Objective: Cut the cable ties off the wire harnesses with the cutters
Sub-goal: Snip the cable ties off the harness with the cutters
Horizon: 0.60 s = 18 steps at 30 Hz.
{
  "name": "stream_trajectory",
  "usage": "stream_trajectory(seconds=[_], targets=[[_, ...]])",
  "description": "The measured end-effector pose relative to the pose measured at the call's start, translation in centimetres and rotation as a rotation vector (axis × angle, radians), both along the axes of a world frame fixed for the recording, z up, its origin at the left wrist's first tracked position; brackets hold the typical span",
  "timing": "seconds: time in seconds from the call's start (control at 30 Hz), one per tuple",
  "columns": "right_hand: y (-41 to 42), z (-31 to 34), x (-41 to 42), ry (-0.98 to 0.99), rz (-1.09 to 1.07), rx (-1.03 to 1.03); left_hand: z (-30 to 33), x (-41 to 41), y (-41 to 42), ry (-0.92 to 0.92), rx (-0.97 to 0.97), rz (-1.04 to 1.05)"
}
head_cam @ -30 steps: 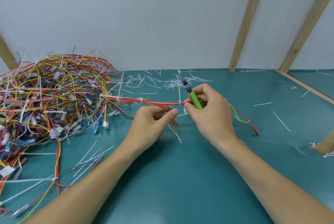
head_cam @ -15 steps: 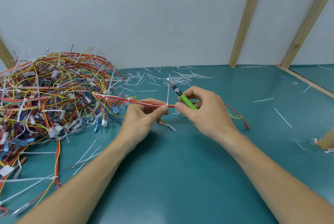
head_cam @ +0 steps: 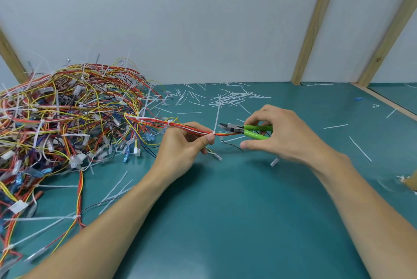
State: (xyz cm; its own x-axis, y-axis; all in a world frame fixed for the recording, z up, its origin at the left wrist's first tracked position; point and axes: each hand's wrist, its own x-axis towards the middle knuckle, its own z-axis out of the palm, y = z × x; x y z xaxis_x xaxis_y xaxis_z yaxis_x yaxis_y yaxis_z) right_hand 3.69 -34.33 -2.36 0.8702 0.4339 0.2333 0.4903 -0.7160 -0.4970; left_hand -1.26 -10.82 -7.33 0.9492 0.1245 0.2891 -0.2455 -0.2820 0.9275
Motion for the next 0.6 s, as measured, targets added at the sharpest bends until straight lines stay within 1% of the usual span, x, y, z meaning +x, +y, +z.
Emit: stream_trajectory(seconds=[0.2, 0.6], targets=[[0.38, -0.40, -0.08, -0.031, 0.018, 0.017, 0.19, -0.02, -0.04, -0.004, -0.006, 0.010], [0.78, -0.86, -0.23, -0.074, 0.014, -0.050, 0.16, -0.08, -0.12, -0.012, 0.021, -0.002]])
